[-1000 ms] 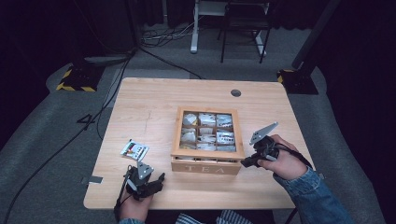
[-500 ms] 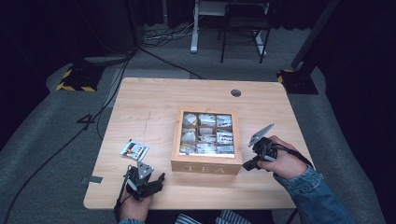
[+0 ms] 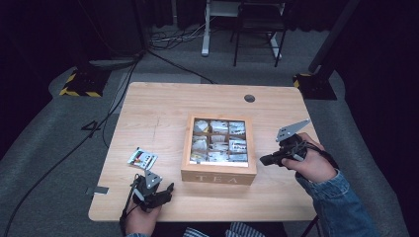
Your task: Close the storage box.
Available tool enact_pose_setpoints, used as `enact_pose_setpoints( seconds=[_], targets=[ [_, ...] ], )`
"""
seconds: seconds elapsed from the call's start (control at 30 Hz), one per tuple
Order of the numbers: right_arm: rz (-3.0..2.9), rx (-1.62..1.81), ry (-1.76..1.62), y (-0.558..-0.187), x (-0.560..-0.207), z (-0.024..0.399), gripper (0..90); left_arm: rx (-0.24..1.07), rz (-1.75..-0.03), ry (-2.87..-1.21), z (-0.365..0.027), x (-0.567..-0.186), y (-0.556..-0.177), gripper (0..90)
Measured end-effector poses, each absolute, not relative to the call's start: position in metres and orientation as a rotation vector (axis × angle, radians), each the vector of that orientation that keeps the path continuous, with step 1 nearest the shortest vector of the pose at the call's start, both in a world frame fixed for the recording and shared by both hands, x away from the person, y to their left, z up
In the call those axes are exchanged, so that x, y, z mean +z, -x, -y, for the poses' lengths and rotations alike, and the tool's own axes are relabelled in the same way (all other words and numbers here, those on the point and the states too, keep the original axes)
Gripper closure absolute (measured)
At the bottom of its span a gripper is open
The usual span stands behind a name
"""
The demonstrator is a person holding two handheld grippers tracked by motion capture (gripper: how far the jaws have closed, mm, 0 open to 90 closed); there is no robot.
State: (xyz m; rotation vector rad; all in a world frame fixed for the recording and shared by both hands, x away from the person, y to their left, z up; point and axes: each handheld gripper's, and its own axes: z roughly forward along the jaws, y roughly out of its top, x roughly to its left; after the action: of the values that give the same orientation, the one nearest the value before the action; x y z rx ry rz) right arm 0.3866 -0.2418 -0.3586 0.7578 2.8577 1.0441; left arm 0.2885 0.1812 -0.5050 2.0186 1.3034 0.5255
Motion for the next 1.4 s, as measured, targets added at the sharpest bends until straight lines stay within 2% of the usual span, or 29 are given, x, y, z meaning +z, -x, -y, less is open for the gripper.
enact_pose_setpoints(
  seconds=[0.3, 0.67, 1.0, 1.4],
  targets=[
    [-2.621, 1.188, -0.789, -0.404, -0.357, 0.268, 90.0, 0.523, -1.317, -2.012, -0.186, -0.505, -0.288, 31.7],
    [-2.505, 1.167, -0.850, -0.422, -0.368, 0.298, 90.0, 0.522, -1.320, -2.006, -0.186, -0.505, -0.289, 31.6],
    [-2.420, 1.200, -0.889, -0.452, -0.406, 0.319, 90.0, 0.523, -1.321, -2.005, -0.185, -0.505, -0.289, 31.6],
    [-2.388, 1.151, -0.953, -0.469, -0.453, 0.328, 90.0, 0.521, -1.326, -2.013, -0.185, -0.504, -0.291, 30.7]
  ],
)
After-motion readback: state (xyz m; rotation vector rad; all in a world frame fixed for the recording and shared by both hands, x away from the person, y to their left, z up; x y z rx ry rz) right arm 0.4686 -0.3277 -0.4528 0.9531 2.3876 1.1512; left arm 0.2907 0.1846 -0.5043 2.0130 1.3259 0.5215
